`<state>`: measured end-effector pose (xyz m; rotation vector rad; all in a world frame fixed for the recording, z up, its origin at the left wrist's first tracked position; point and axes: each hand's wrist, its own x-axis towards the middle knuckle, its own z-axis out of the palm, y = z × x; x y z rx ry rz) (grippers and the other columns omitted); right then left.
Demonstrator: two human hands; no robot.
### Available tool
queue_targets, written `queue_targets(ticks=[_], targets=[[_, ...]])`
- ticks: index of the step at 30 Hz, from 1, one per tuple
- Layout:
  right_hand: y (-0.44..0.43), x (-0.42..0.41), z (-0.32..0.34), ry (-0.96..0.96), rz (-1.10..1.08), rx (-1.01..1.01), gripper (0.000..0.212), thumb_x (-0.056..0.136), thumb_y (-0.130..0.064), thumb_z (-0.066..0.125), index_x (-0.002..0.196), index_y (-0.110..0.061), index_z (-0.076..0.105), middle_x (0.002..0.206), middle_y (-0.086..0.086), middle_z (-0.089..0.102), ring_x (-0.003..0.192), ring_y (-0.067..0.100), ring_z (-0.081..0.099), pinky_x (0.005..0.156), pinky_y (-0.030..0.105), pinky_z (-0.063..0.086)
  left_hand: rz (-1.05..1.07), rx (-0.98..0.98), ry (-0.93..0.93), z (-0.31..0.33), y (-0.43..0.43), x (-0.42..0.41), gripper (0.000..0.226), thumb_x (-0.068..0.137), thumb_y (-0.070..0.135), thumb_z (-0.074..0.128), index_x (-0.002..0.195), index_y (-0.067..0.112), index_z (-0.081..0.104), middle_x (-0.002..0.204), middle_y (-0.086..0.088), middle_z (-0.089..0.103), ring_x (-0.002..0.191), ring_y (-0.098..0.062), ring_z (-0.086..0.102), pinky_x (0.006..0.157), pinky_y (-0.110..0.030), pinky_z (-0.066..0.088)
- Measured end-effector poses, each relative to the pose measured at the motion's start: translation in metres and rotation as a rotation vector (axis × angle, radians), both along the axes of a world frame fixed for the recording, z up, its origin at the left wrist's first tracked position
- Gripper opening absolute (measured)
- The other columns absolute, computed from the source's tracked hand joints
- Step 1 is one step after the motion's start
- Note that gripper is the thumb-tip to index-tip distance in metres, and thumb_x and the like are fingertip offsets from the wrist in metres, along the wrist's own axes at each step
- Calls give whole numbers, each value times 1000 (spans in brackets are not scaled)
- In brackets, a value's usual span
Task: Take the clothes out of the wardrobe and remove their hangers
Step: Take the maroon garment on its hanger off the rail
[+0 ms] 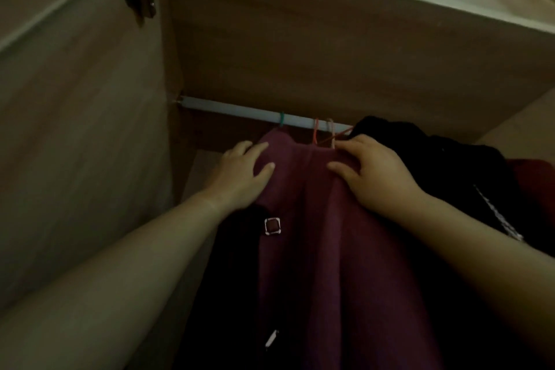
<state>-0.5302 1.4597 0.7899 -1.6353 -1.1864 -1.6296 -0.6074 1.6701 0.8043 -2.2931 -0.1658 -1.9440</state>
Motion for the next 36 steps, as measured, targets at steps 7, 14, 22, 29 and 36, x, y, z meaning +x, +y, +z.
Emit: queue_targets(ticks=[7,14,22,29,36], targets=[[14,6,45,127,-355,-262,38,87,-38,61,118,-16,61,114,5,63,104,22,57,89,37,48,45,-3,-4,3,5,34,53,92,53,38,143,38,29,154,-6,23,140,-25,21,112,-52,20],[49,12,71,100,-306,-208,35,89,-38,58,115,-14,61,118,9,60,110,26,54,91,38,46,99,-43,-102,6,15,29,53,90,55,38,141,39,32,155,0,18,142,-23,13,113,-50,20],[60,24,77,219,-89,-15,24,86,-34,62,110,-34,65,136,8,50,110,24,57,83,37,52,-240,-120,-47,6,21,28,53,91,45,47,141,32,36,150,-2,31,135,-19,33,110,-33,29],[38,-9,96,76,-141,163,22,89,-24,58,103,-38,67,108,-2,64,93,23,60,64,29,43,-247,-76,-31,26,4,13,51,95,44,42,143,31,33,151,0,31,137,-16,31,111,-30,26],[23,-9,65,120,-31,135,16,85,-35,63,98,-43,68,106,-7,65,95,19,61,72,29,49,-300,-14,-53,21,-15,-4,53,93,45,44,144,34,31,150,3,30,136,-14,30,106,-26,24]])
